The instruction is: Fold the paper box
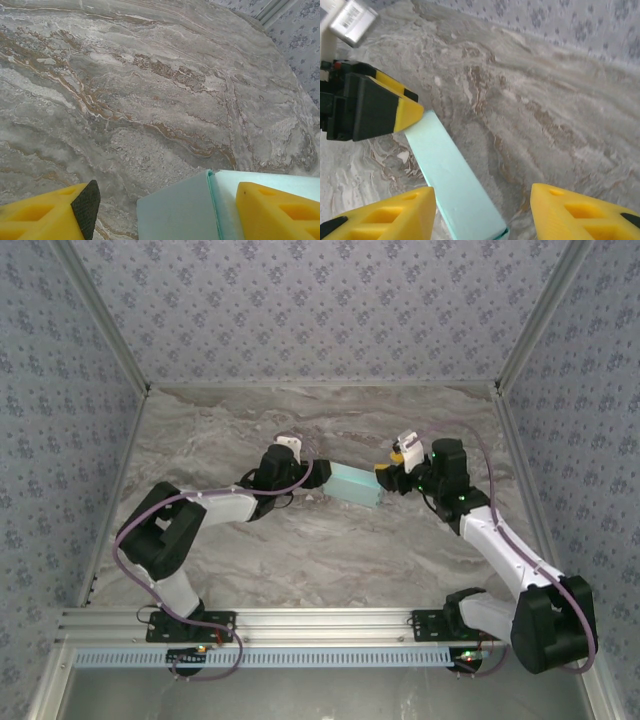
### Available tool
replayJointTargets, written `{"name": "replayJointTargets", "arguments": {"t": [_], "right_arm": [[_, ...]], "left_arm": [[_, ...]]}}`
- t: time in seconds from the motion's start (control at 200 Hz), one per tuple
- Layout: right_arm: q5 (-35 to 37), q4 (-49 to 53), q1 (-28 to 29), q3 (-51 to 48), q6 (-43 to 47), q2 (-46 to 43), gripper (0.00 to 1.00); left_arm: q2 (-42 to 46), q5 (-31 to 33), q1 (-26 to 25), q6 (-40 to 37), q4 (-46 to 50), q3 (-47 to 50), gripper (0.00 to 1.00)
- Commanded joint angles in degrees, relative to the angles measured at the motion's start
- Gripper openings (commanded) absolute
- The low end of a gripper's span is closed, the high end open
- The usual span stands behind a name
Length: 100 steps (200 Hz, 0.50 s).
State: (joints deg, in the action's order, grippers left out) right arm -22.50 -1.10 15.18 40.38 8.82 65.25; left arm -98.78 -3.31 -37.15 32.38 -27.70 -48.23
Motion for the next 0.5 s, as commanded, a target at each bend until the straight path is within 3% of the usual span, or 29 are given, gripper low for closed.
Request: {"name": "replayJointTargets", "arguments": {"t": [0.0, 0.125, 0.245, 0.39, 0.495], "right_arm": [[2.4, 6.3, -1.3, 2.7, -5.1, 3.0, 0.55], [1.3, 6.4, -3.5, 4.2, -5.5, 9.0, 0.55], [3.3, 9.8, -1.1, 5.6, -1.3, 13.8, 0.56], [9.3, 11.1, 2.3, 4.4, 1.5, 13.3, 0.56], [8.9, 13.1, 1.2, 6.6, 1.8, 11.9, 0.57]], "left_arm": [[-3.7, 3.7, 0.1, -2.9, 13.4, 2.1, 0.73], [-3.6, 3.9, 0.0, -2.8, 13.0, 2.2, 0.73], [-3.6, 4.1, 0.0, -2.7, 13.1, 2.2, 0.73], [-3.6, 4.8, 0.0, -2.8, 13.1, 2.1, 0.74], [-3.8, 4.9, 0.0, -2.7, 12.9, 1.9, 0.74]]}}
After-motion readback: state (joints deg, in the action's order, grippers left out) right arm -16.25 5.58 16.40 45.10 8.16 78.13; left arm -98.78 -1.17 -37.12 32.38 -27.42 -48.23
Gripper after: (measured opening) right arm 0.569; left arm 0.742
